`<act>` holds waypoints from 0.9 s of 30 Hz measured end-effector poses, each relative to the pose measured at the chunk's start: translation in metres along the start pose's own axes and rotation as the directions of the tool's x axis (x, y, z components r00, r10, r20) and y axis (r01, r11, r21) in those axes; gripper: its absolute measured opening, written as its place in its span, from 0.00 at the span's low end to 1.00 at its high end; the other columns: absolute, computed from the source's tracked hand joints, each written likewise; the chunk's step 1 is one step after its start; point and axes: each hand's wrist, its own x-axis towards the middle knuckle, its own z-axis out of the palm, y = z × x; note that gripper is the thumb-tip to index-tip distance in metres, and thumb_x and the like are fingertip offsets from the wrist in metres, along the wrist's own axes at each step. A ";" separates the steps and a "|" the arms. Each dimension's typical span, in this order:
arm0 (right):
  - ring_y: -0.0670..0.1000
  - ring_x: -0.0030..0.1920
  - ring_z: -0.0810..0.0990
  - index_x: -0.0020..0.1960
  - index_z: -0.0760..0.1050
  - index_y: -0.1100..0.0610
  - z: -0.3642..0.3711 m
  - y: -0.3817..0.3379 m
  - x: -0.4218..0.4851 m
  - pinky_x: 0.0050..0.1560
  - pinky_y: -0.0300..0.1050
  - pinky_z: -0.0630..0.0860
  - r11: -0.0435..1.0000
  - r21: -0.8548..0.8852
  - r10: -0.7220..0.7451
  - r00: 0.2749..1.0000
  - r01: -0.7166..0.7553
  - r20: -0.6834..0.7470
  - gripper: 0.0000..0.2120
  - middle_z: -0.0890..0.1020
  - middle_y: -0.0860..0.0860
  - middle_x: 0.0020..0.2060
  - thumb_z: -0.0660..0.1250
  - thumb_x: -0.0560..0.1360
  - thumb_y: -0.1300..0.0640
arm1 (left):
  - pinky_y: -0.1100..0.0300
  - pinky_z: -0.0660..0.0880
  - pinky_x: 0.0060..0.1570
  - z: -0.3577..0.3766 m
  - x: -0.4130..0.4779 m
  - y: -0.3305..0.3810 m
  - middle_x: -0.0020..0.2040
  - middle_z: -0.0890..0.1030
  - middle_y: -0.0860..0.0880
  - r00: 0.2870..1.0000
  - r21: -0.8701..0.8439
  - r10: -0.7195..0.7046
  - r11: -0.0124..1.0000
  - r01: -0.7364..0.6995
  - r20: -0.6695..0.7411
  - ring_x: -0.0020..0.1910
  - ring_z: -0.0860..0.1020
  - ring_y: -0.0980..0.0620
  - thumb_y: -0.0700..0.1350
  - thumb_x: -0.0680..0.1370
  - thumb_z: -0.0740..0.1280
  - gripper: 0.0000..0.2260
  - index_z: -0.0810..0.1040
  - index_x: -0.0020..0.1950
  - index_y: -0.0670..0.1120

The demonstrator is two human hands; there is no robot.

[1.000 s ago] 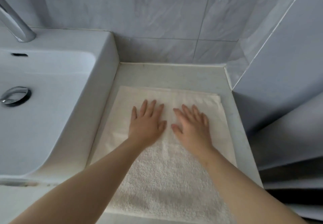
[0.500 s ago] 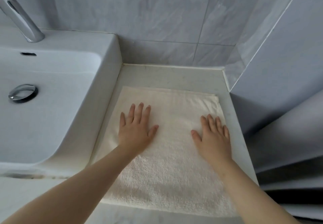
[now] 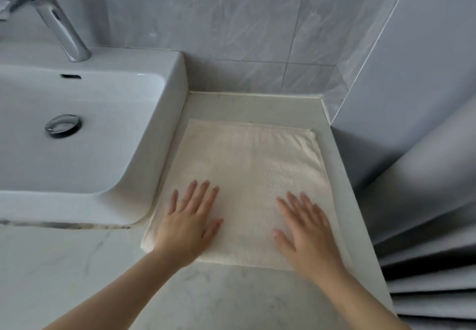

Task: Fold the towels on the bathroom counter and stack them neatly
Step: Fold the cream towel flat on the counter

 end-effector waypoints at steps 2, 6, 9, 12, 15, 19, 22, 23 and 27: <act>0.52 0.70 0.62 0.70 0.63 0.46 0.012 -0.012 -0.016 0.67 0.48 0.54 0.984 -0.030 -0.174 0.981 0.178 0.089 0.29 0.73 0.50 0.68 0.47 0.75 0.33 | 0.53 0.51 0.68 0.010 -0.016 0.005 0.70 0.71 0.48 0.983 0.034 0.171 0.984 -0.173 0.061 0.72 0.61 0.48 0.65 0.79 0.42 0.30 0.59 0.75 0.51; 0.51 0.69 0.64 0.68 0.64 0.42 0.025 -0.012 -0.033 0.68 0.48 0.51 0.960 -0.074 -0.260 0.956 0.271 0.134 0.28 0.73 0.47 0.67 0.49 0.73 0.30 | 0.48 0.54 0.67 0.021 -0.032 -0.010 0.71 0.69 0.48 0.938 0.073 0.330 0.938 -0.339 0.107 0.71 0.61 0.47 0.71 0.75 0.47 0.34 0.60 0.75 0.53; 0.50 0.66 0.67 0.65 0.67 0.44 0.023 -0.008 -0.031 0.67 0.45 0.55 0.969 -0.020 -0.247 0.969 0.247 0.013 0.23 0.77 0.47 0.63 0.43 0.79 0.36 | 0.49 0.57 0.67 0.021 -0.034 -0.017 0.69 0.72 0.48 0.938 0.053 0.344 0.937 -0.346 0.048 0.70 0.66 0.46 0.66 0.78 0.47 0.28 0.65 0.72 0.54; 0.50 0.64 0.69 0.61 0.71 0.47 0.023 -0.003 -0.031 0.62 0.44 0.63 0.963 -0.001 -0.267 0.957 0.269 -0.112 0.16 0.80 0.48 0.60 0.55 0.76 0.45 | 0.50 0.73 0.61 0.015 -0.034 -0.021 0.62 0.79 0.47 0.927 0.018 0.371 0.929 -0.370 -0.051 0.62 0.77 0.46 0.56 0.77 0.55 0.20 0.76 0.64 0.53; 0.49 0.62 0.70 0.57 0.78 0.51 0.022 0.006 -0.033 0.60 0.42 0.64 0.971 -0.015 -0.240 0.962 0.240 -0.133 0.20 0.81 0.49 0.57 0.60 0.68 0.51 | 0.54 0.80 0.45 0.005 -0.032 -0.027 0.55 0.83 0.49 0.912 0.051 0.393 0.919 -0.390 -0.115 0.51 0.82 0.49 0.48 0.69 0.59 0.18 0.82 0.55 0.52; 0.46 0.58 0.73 0.51 0.82 0.54 0.018 0.026 -0.037 0.58 0.39 0.66 0.988 -0.026 -0.157 0.972 0.155 -0.176 0.29 0.83 0.48 0.53 0.79 0.50 0.63 | 0.65 0.75 0.25 -0.011 -0.027 -0.035 0.48 0.84 0.56 0.935 0.005 0.336 0.941 -0.338 -0.109 0.32 0.82 0.53 0.37 0.58 0.71 0.25 0.80 0.52 0.57; 0.46 0.48 0.82 0.47 0.82 0.50 -0.004 0.027 -0.035 0.43 0.38 0.77 0.997 -0.035 -0.066 0.990 0.062 -0.127 0.29 0.83 0.44 0.46 0.79 0.48 0.67 | 0.64 0.77 0.43 -0.033 -0.017 -0.034 0.56 0.79 0.61 0.961 0.047 0.277 0.960 -0.277 -0.006 0.49 0.80 0.56 0.36 0.69 0.66 0.24 0.73 0.60 0.59; 0.45 0.46 0.81 0.48 0.80 0.48 -0.018 0.023 -0.033 0.40 0.38 0.76 0.998 -0.047 -0.035 0.997 0.032 -0.075 0.23 0.81 0.41 0.45 0.77 0.57 0.65 | 0.62 0.74 0.51 -0.038 -0.012 -0.036 0.59 0.77 0.60 0.973 0.049 0.229 0.972 -0.231 0.039 0.56 0.77 0.55 0.36 0.74 0.61 0.22 0.73 0.61 0.58; 0.46 0.44 0.77 0.46 0.75 0.44 -0.052 0.038 -0.019 0.42 0.41 0.71 0.987 0.043 0.147 0.977 -0.155 0.154 0.10 0.78 0.42 0.43 0.59 0.74 0.58 | 0.61 0.71 0.51 -0.068 0.005 -0.037 0.55 0.79 0.52 0.971 0.037 0.074 0.996 -0.085 0.228 0.55 0.76 0.51 0.38 0.78 0.55 0.16 0.76 0.58 0.53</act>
